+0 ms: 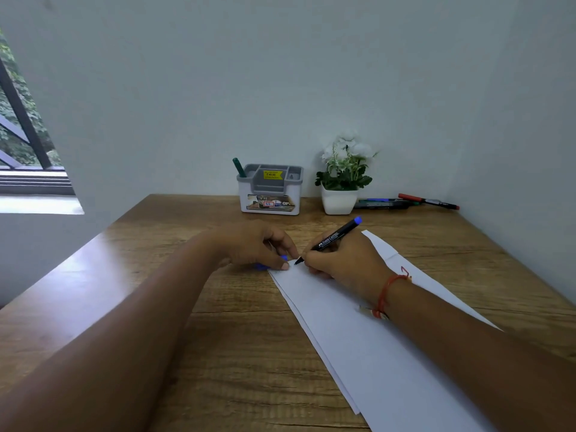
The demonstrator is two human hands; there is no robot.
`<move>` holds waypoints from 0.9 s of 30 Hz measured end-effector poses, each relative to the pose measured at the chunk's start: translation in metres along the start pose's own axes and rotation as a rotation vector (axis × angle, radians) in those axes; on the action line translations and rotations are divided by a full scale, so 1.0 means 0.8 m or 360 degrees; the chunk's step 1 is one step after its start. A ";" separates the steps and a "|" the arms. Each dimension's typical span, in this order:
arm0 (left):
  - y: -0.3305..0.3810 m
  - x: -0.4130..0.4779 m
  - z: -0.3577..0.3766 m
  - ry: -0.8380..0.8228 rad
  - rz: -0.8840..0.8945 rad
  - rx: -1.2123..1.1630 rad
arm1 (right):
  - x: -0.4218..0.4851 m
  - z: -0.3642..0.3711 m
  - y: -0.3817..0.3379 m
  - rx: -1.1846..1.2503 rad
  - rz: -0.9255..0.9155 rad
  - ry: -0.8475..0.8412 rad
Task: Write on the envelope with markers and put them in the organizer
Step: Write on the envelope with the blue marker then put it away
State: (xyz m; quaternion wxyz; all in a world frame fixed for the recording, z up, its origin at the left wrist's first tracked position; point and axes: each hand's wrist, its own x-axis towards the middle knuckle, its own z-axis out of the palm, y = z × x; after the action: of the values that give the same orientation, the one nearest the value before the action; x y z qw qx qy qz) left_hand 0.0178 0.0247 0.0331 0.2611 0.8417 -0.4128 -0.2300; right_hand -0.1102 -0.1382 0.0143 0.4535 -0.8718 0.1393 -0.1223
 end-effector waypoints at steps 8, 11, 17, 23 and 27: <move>0.003 0.001 0.000 0.0001 -0.0022 0.0043 | 0.004 0.004 0.004 -0.0015 -0.0077 -0.0004; 0.003 0.001 -0.001 0.0007 -0.0025 0.0034 | 0.006 0.002 0.004 -0.0004 -0.0054 -0.0048; 0.000 0.001 0.000 0.0010 -0.0003 -0.0042 | 0.011 0.002 0.007 0.0102 0.0034 -0.0018; 0.005 -0.001 0.000 0.0000 -0.0038 0.0004 | 0.007 -0.002 0.000 0.0034 -0.0049 -0.0053; 0.005 -0.001 -0.001 -0.0023 -0.0050 0.0011 | 0.007 0.002 0.004 0.0040 -0.0059 -0.0017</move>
State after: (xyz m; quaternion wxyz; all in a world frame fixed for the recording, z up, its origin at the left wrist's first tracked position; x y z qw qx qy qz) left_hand 0.0151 0.0233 0.0363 0.2515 0.8473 -0.4022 -0.2388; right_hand -0.1047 -0.1409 0.0118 0.4629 -0.8690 0.1193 -0.1277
